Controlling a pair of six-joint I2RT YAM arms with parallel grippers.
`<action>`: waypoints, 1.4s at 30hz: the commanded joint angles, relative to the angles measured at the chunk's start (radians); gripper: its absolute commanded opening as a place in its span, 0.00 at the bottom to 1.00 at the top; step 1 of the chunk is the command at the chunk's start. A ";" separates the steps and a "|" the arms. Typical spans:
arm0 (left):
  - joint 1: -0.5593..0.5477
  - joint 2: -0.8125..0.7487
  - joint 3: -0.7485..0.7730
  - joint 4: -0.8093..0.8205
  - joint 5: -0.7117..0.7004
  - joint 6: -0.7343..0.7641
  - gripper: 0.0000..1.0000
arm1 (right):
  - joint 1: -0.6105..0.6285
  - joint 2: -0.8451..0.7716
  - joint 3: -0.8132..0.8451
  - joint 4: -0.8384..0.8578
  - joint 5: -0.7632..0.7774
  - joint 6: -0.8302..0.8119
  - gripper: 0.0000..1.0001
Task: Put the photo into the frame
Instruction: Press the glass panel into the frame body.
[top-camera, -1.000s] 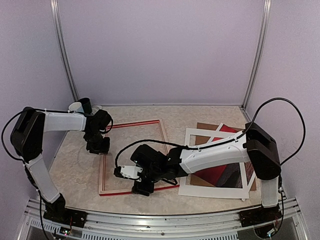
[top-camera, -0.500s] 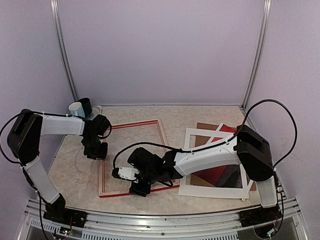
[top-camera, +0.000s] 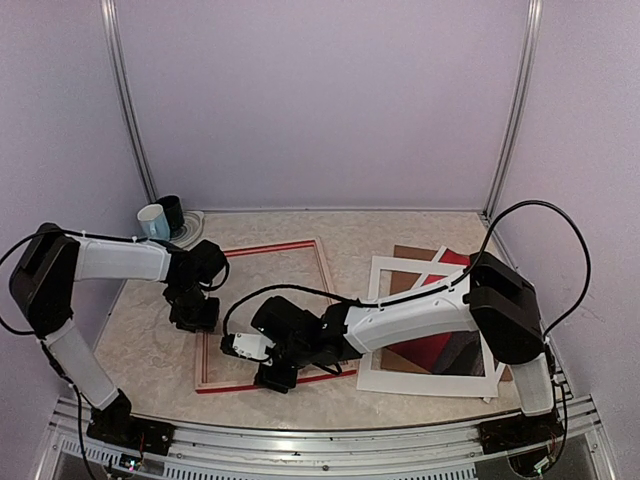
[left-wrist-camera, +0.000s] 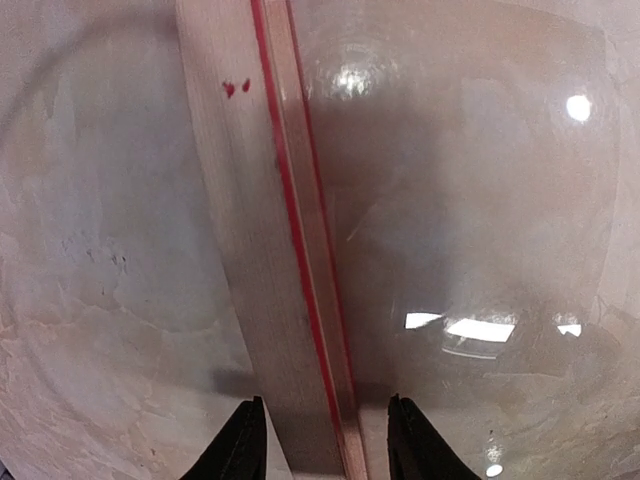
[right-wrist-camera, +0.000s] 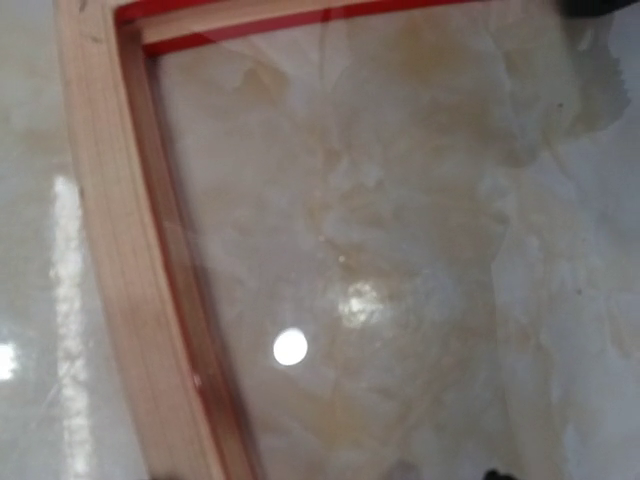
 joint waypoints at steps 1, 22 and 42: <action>-0.010 -0.048 -0.038 -0.077 0.030 -0.051 0.41 | 0.005 0.031 0.021 0.024 0.042 0.015 0.69; -0.065 -0.218 -0.090 -0.196 0.063 -0.172 0.37 | 0.005 -0.002 -0.017 0.051 0.054 0.017 0.69; -0.214 -0.262 -0.197 -0.212 0.100 -0.290 0.37 | 0.004 -0.008 -0.028 0.064 0.049 0.018 0.68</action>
